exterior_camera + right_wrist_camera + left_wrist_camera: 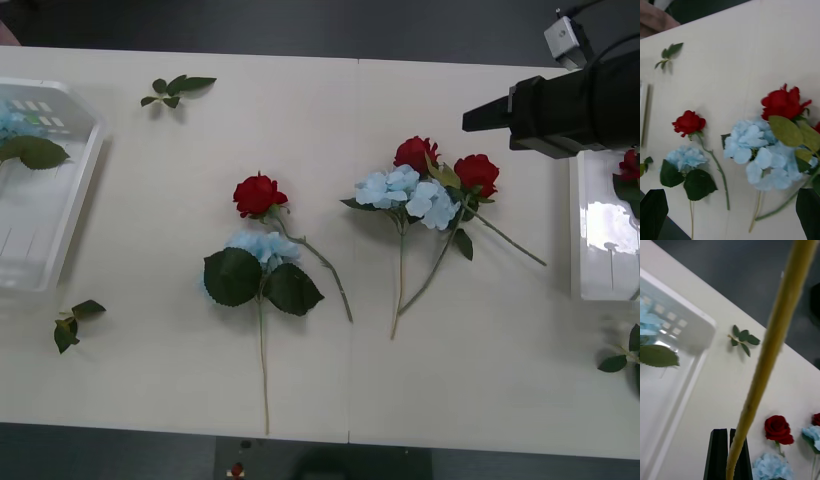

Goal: Put the red flowers into the right box and the blue flowers into the left box

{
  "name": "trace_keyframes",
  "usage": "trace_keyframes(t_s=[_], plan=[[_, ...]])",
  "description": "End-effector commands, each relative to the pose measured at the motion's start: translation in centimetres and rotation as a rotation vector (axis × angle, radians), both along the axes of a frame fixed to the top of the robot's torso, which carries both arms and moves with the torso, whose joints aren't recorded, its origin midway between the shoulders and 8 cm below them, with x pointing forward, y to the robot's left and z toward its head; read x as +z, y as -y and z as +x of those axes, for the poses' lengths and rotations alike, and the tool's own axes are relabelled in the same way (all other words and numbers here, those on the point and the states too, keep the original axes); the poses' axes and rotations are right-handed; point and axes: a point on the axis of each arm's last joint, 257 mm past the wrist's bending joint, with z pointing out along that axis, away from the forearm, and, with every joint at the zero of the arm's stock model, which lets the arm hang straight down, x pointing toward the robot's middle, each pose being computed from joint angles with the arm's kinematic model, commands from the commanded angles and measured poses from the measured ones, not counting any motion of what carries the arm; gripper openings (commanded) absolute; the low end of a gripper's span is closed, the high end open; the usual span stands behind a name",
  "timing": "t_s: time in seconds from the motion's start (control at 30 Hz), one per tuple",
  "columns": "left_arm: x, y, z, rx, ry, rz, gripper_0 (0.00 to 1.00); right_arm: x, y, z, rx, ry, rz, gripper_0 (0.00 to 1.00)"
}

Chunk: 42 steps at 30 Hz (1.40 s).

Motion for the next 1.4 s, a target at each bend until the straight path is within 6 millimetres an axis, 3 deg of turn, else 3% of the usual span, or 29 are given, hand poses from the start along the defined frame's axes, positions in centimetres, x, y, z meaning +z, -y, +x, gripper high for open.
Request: trace_keyframes(t_s=[0.03, 0.13, 0.27, 0.4, 0.57, 0.73, 0.8, 0.87, 1.1, 1.2, 1.4], plan=[[-1.1, -4.3, -0.5, 0.039, -0.019, 0.110, 0.00, -1.2, 4.4, 0.9, -0.119, -0.050, -0.077, 1.00], [-3.3, -5.9, -1.0, 0.054, -0.055, 0.129, 0.00, -3.0, 7.2, 1.3, -0.170, -0.071, -0.173, 1.00], [-5.2, -7.3, -1.6, 0.081, -0.093, 0.121, 0.00, -4.9, 9.3, 1.3, -0.168, -0.069, -0.316, 1.00], [-7.3, -7.5, -2.1, 0.084, -0.138, 0.117, 0.00, -6.7, 10.6, 1.6, -0.118, -0.047, -0.449, 1.00], [-9.5, -6.9, -2.4, 0.072, -0.179, 0.124, 0.04, -8.6, 10.7, 2.1, -0.044, -0.012, -0.559, 1.00], [-10.2, -7.1, -2.4, 0.076, -0.184, 0.135, 0.37, -10.9, 11.0, 2.2, 0.031, -0.002, -0.670, 1.00], [-10.4, -7.1, -2.4, 0.072, -0.186, 0.140, 0.56, -11.8, 10.8, 2.3, 0.041, -0.003, -0.682, 1.00], [-10.5, -7.0, -2.5, 0.067, -0.187, 0.146, 0.69, -12.7, 10.6, 2.5, 0.046, 0.000, -0.692, 1.00], [-9.0, -6.4, -2.1, 0.035, -0.153, 0.146, 0.91, -14.6, 10.0, 3.6, 0.060, 0.020, -0.720, 1.00], [-6.9, -5.4, -2.0, -0.010, -0.115, 0.122, 1.00, -14.9, 9.6, 4.3, 0.059, 0.036, -0.722, 1.00], [-0.5, -1.3, -3.0, -0.153, -0.047, 0.043, 1.00, -15.1, 8.2, 5.8, 0.064, 0.058, -0.740, 1.00]])
